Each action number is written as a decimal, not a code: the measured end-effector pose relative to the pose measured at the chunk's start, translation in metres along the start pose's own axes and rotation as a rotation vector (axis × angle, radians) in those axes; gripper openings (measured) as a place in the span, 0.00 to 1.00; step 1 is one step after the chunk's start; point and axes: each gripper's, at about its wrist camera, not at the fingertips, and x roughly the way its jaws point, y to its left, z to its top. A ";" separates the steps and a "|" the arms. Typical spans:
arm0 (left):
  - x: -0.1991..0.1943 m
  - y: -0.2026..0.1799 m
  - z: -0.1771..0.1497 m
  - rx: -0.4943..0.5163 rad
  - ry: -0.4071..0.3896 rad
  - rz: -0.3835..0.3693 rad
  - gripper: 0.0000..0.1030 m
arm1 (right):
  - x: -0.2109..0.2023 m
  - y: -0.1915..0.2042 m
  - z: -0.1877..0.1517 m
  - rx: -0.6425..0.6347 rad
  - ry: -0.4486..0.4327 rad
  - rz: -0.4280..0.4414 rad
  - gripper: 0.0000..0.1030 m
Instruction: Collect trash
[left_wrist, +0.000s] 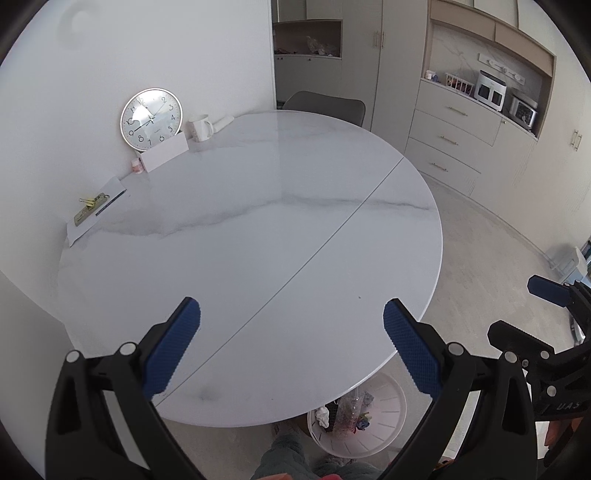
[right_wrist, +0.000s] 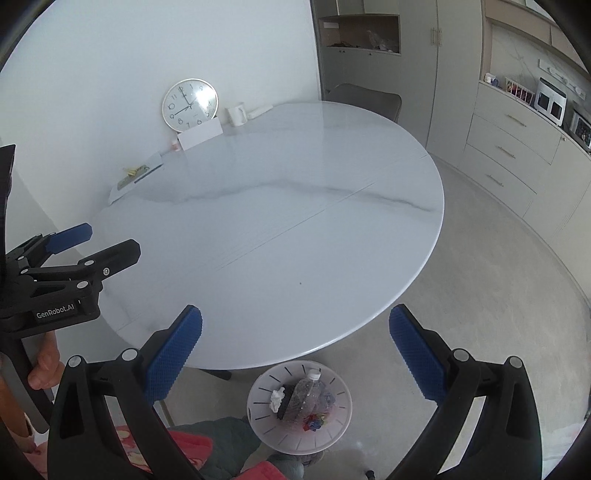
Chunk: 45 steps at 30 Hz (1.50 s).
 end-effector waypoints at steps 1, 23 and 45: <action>0.001 0.004 0.001 -0.001 -0.002 0.007 0.92 | 0.003 0.003 0.002 -0.001 -0.001 0.003 0.98; 0.011 0.056 0.015 -0.019 -0.006 0.052 0.92 | 0.027 0.044 0.029 -0.035 0.010 0.002 0.98; 0.008 0.051 0.016 -0.005 -0.026 0.030 0.92 | 0.025 0.042 0.029 -0.026 0.006 -0.019 0.98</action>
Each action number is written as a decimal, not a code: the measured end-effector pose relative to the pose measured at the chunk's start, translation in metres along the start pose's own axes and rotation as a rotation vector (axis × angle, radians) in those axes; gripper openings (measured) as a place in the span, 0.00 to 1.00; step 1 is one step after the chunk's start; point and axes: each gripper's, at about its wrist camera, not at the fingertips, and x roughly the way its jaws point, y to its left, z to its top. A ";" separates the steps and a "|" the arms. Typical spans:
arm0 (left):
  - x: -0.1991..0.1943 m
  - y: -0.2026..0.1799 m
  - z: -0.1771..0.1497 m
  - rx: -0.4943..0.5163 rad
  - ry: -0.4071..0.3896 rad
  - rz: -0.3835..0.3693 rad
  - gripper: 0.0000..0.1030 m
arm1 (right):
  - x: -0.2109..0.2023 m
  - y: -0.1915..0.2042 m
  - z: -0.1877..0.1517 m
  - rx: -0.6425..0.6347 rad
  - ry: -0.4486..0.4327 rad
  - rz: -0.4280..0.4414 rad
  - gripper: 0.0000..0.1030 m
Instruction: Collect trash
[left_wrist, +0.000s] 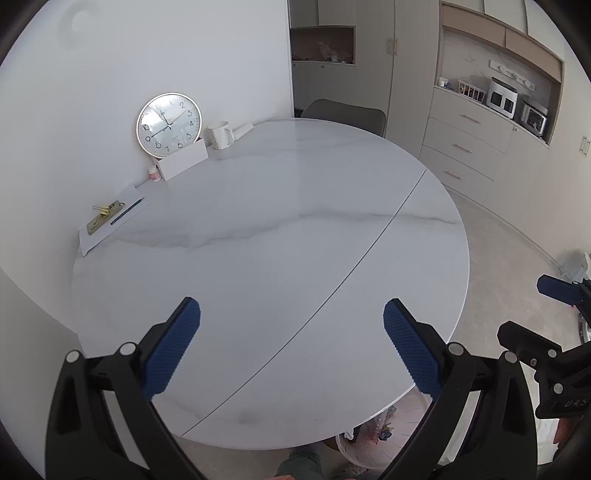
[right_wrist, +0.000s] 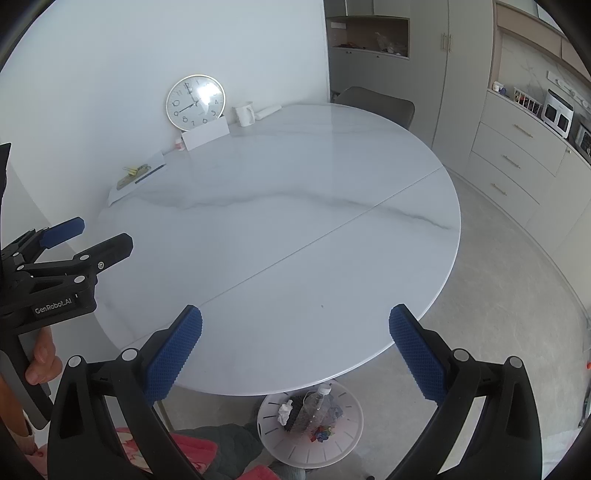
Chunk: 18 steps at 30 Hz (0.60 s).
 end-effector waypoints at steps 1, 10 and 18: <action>0.000 0.000 0.000 0.000 0.000 -0.001 0.92 | 0.000 0.000 0.000 0.000 -0.001 -0.001 0.98; 0.003 0.001 0.000 0.004 0.002 -0.006 0.92 | 0.000 -0.002 -0.002 0.003 0.000 -0.006 0.98; 0.001 0.001 0.000 0.009 -0.005 -0.007 0.92 | -0.001 -0.001 -0.004 0.006 -0.001 -0.009 0.98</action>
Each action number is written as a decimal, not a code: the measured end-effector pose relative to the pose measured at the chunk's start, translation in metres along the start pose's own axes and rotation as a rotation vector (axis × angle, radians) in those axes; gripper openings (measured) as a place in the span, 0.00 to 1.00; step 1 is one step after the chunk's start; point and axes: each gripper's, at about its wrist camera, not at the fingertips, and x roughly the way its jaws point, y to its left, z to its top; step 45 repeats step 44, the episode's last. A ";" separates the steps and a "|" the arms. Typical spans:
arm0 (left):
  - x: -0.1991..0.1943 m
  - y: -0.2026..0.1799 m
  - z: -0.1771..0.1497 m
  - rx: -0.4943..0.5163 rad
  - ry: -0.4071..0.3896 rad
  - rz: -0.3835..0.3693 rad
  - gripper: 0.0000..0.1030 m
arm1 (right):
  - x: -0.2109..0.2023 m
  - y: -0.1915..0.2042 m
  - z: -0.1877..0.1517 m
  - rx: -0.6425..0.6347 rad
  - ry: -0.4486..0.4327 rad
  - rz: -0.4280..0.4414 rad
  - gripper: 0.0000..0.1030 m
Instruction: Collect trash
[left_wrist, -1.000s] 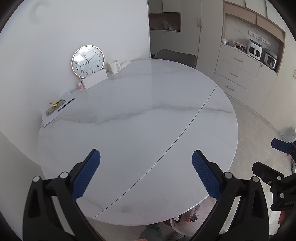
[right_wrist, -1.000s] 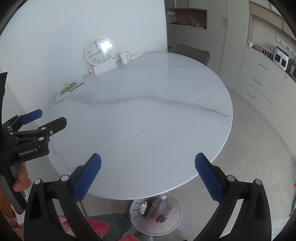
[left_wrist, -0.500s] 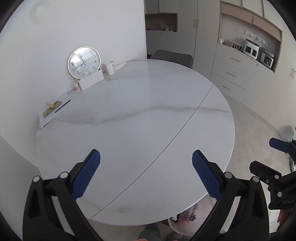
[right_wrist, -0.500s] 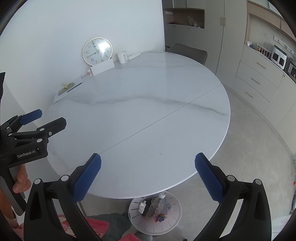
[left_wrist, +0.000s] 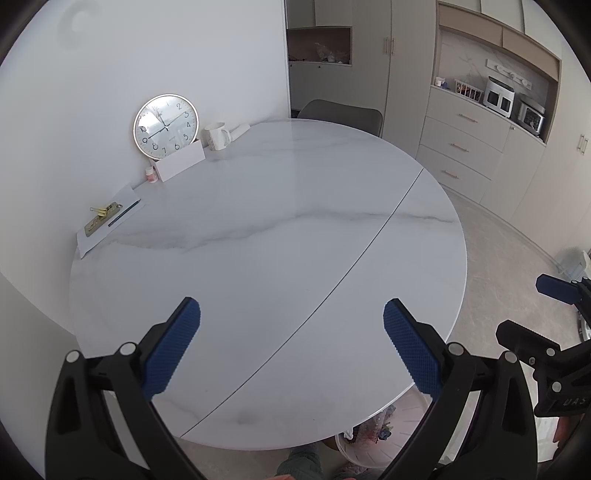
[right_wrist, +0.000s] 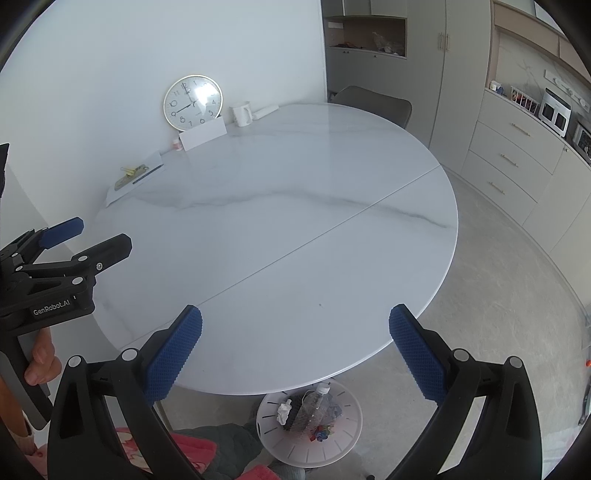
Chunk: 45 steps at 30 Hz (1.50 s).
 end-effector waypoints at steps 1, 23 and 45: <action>0.000 0.000 0.000 0.000 -0.001 0.000 0.92 | 0.000 0.000 0.000 0.000 -0.001 0.000 0.98; -0.003 0.007 0.001 -0.013 -0.016 0.012 0.93 | -0.001 0.006 -0.003 0.009 0.003 -0.011 0.98; 0.006 0.008 0.002 -0.044 0.013 -0.003 0.93 | 0.003 0.006 -0.006 0.036 0.018 -0.021 0.98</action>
